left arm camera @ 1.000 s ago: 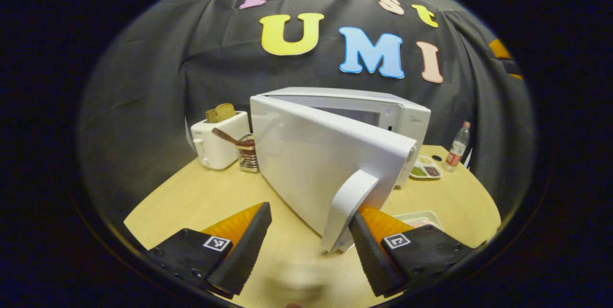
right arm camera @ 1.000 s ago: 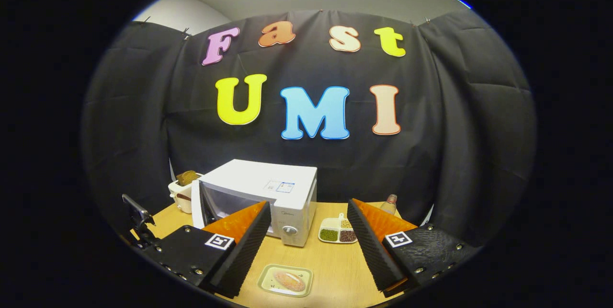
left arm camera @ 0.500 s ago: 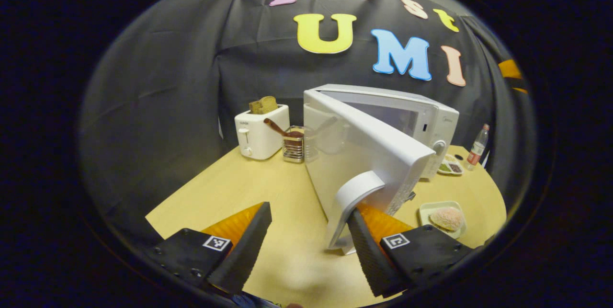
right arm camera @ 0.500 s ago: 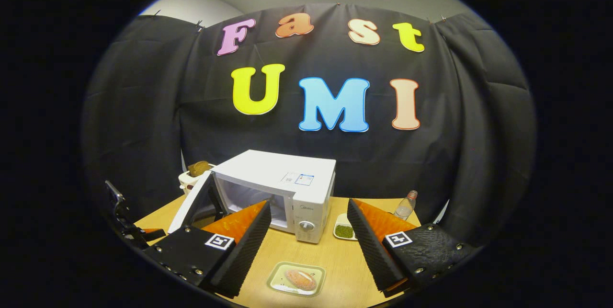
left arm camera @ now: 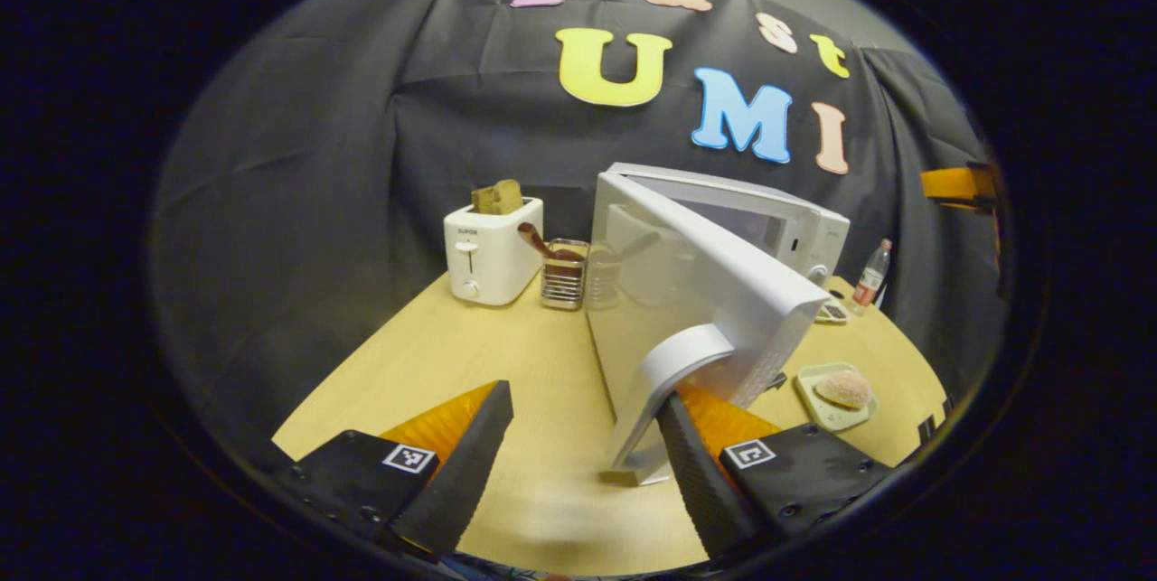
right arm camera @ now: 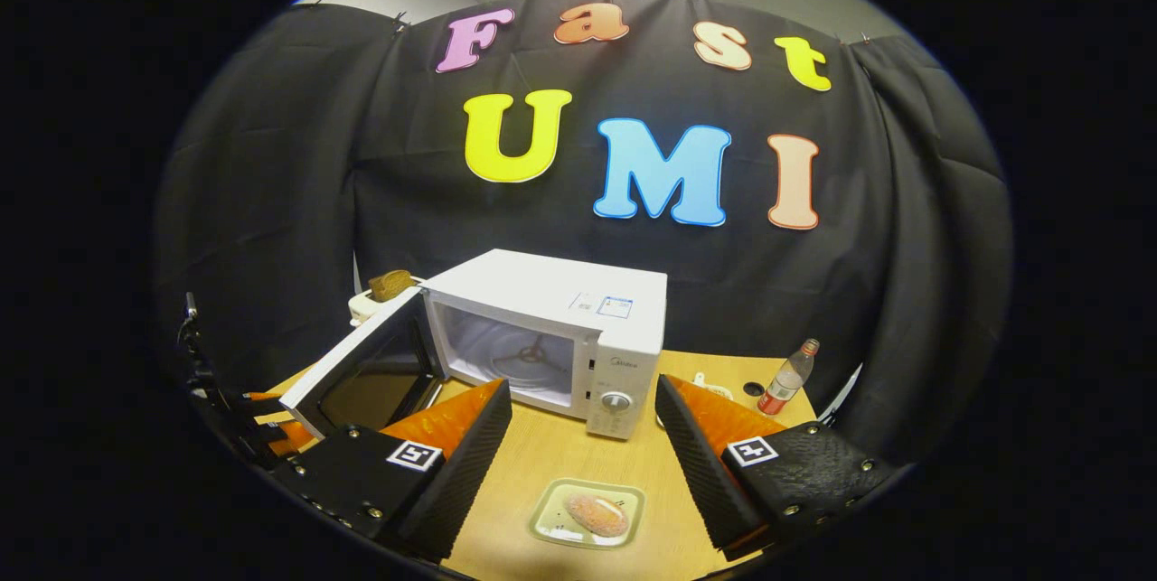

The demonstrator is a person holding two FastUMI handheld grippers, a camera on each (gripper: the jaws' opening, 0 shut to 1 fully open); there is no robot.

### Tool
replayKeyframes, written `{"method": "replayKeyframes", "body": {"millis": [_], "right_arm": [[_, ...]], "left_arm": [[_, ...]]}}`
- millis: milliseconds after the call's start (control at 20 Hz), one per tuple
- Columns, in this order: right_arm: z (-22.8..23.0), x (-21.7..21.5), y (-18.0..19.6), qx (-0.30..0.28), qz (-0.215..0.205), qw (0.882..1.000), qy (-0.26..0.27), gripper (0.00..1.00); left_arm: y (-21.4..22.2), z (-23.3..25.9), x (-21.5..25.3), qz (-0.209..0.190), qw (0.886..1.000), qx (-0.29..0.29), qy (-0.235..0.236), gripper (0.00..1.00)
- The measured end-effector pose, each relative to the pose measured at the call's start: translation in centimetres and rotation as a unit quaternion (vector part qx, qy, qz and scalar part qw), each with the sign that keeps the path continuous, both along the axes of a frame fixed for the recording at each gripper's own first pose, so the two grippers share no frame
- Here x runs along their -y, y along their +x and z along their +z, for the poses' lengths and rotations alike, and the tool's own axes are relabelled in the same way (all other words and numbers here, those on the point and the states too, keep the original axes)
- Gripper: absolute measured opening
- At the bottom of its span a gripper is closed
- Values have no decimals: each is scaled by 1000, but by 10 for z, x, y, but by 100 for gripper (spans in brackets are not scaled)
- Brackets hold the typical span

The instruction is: Open the microwave oven with the left hand, put the food in, and close the microwave oven.

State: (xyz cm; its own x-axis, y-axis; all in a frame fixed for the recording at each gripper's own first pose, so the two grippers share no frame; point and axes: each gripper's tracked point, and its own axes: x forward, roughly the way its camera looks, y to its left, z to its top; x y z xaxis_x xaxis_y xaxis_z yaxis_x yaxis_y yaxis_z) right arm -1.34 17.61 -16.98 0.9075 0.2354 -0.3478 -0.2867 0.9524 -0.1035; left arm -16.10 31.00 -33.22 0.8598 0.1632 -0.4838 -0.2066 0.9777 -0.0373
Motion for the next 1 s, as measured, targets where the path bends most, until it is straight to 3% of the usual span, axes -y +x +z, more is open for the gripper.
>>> {"method": "replayKeyframes", "body": {"millis": [200,300,500,750,1000], "right_arm": [[-27,-14,-7,-36,16,998,44,99],[-45,0,-1,-62,2,996,63,99],[-87,37,18,-123,-29,988,87,99],[-163,79,23,-202,-5,979,33,99],[-224,89,1,-276,74,958,-30,99]], "left_arm": [[-1,-2,-5,-31,999,8,-14,100],[-4,1,-9,-38,999,11,-7,100],[-26,6,-30,-4,1000,18,-16,100],[-42,24,-30,48,998,40,-30,97],[-44,70,-3,75,995,70,-5,97]]}}
